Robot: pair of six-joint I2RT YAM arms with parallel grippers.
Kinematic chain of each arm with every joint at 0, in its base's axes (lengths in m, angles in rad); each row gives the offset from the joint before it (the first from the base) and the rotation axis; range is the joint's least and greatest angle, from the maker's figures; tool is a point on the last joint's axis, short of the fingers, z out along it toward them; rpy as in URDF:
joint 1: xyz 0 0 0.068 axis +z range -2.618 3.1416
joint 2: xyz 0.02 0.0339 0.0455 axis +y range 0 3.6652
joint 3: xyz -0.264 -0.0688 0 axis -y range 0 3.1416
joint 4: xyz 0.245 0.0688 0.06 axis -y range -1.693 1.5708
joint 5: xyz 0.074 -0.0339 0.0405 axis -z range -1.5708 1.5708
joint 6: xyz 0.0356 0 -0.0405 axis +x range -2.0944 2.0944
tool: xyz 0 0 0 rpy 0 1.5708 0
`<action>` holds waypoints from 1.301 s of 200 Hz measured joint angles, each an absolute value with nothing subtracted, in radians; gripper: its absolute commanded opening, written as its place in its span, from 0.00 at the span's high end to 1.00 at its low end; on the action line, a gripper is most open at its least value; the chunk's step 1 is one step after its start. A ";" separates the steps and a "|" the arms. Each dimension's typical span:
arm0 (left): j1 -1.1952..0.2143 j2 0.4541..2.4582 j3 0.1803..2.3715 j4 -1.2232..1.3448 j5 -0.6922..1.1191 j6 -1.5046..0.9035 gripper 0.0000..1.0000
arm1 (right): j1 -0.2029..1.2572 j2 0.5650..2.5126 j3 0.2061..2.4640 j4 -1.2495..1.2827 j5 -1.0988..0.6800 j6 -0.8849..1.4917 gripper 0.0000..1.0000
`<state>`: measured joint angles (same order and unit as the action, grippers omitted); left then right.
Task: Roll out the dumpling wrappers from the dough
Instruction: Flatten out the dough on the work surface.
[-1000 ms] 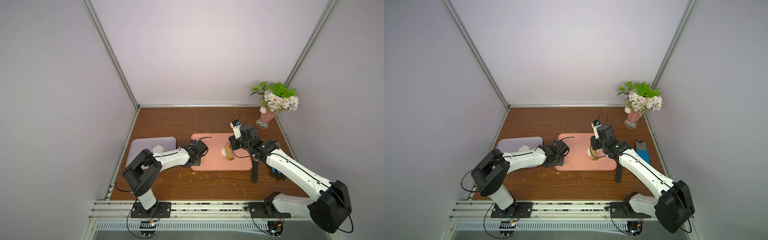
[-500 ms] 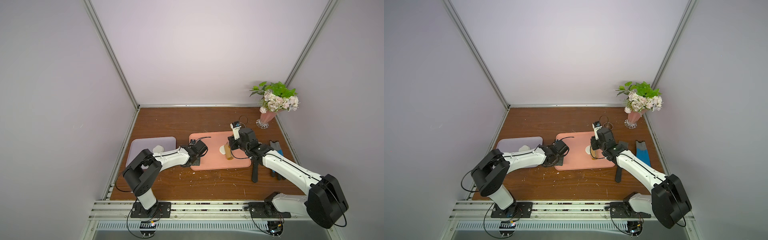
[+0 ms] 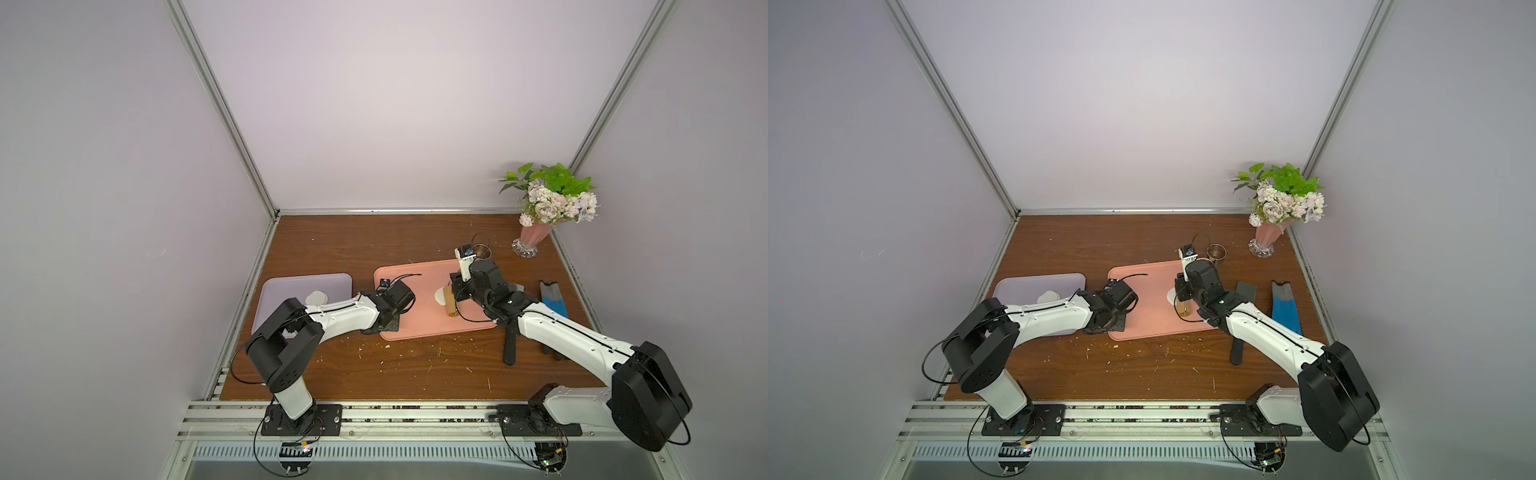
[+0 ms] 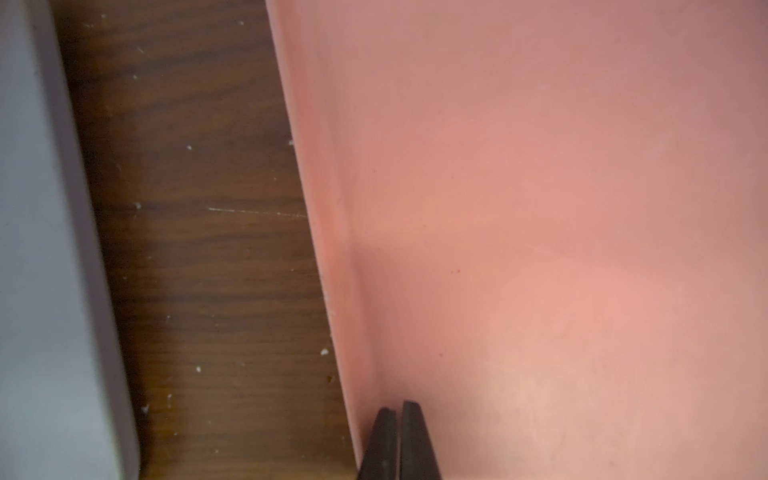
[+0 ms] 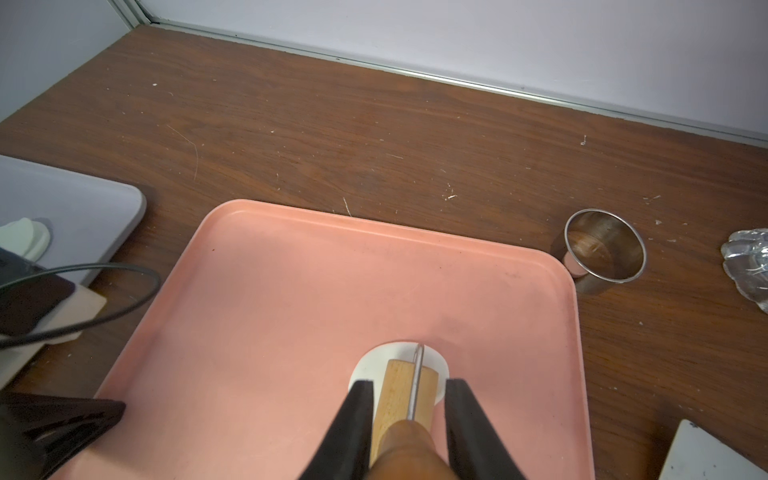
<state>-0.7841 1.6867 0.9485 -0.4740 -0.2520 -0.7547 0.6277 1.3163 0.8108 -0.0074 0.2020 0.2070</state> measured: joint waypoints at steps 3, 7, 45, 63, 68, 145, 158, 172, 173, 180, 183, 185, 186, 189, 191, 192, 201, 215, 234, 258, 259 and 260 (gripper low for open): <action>-0.784 1.687 0.949 -0.474 -0.252 -0.755 1.00 | 0.629 1.316 0.813 -0.010 0.204 0.207 1.00; -0.784 1.687 0.949 -0.474 -0.252 -0.755 1.00 | 0.630 1.316 0.816 -0.016 0.207 0.208 1.00; -0.784 1.671 0.927 -0.458 -0.247 -0.755 1.00 | 0.631 1.315 0.898 -0.149 0.210 0.219 1.00; -0.784 1.650 0.899 -0.439 -0.243 -0.756 1.00 | 0.631 1.315 0.944 -0.224 0.201 0.218 1.00; -0.784 1.643 0.892 -0.435 -0.238 -0.757 1.00 | 0.629 1.315 0.955 -0.239 0.200 0.218 1.00; -0.784 1.607 0.855 -0.426 -0.197 -0.768 1.00 | 0.562 1.346 1.018 -0.273 0.173 0.178 1.00; -0.784 1.602 0.851 -0.429 -0.190 -0.768 1.00 | 0.558 1.366 1.017 -0.264 0.164 0.173 1.00; -0.784 1.597 0.851 -0.442 -0.183 -0.768 1.00 | 0.557 1.383 1.017 -0.251 0.149 0.171 1.00; -0.785 1.597 0.851 -0.442 -0.183 -0.768 1.00 | 0.557 1.384 1.017 -0.250 0.147 0.170 1.00; -0.785 1.595 0.850 -0.446 -0.178 -0.768 1.00 | 0.557 1.388 1.017 -0.242 0.143 0.168 1.00; -0.785 1.595 0.850 -0.446 -0.177 -0.768 1.00 | 0.557 1.388 1.017 -0.239 0.140 0.167 1.00; -0.785 1.594 0.850 -0.447 -0.176 -0.768 1.00 | 0.557 1.389 1.017 -0.237 0.140 0.167 1.00; -0.785 1.594 0.850 -0.447 -0.176 -0.768 1.00 | 0.557 1.389 1.017 -0.236 0.140 0.166 1.00; -0.785 1.594 0.849 -0.448 -0.175 -0.768 1.00 | 0.557 1.390 1.017 -0.234 0.137 0.164 1.00; -0.785 1.593 0.849 -0.448 -0.173 -0.768 1.00 | 0.557 1.390 1.017 -0.233 0.135 0.164 1.00; -0.785 1.593 0.849 -0.448 -0.173 -0.768 1.00 | 0.557 1.390 1.017 -0.233 0.134 0.163 1.00; -0.785 1.590 0.847 -0.448 -0.169 -0.768 1.00 | 0.557 1.390 1.018 -0.231 0.128 0.160 1.00; -0.785 1.585 0.843 -0.451 -0.162 -0.770 1.00 | 0.557 1.390 1.029 -0.238 0.124 0.154 1.00; -0.785 1.576 0.834 -0.455 -0.159 -0.770 1.00 | 0.557 1.390 1.056 -0.244 0.123 0.149 1.00; -0.785 1.565 0.825 -0.464 -0.159 -0.770 1.00 | 0.557 1.390 1.076 -0.233 0.123 0.139 1.00; -0.785 1.565 0.825 -0.464 -0.159 -0.770 1.00 | 0.557 1.391 1.076 -0.233 0.123 0.139 1.00; -0.785 1.564 0.824 -0.465 -0.159 -0.771 1.00 | 0.557 1.391 1.076 -0.232 0.122 0.138 1.00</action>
<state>-0.7845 1.5642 0.8242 -0.4648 -0.1585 -0.7708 0.5568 1.3911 1.0756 -0.2317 0.1223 0.1383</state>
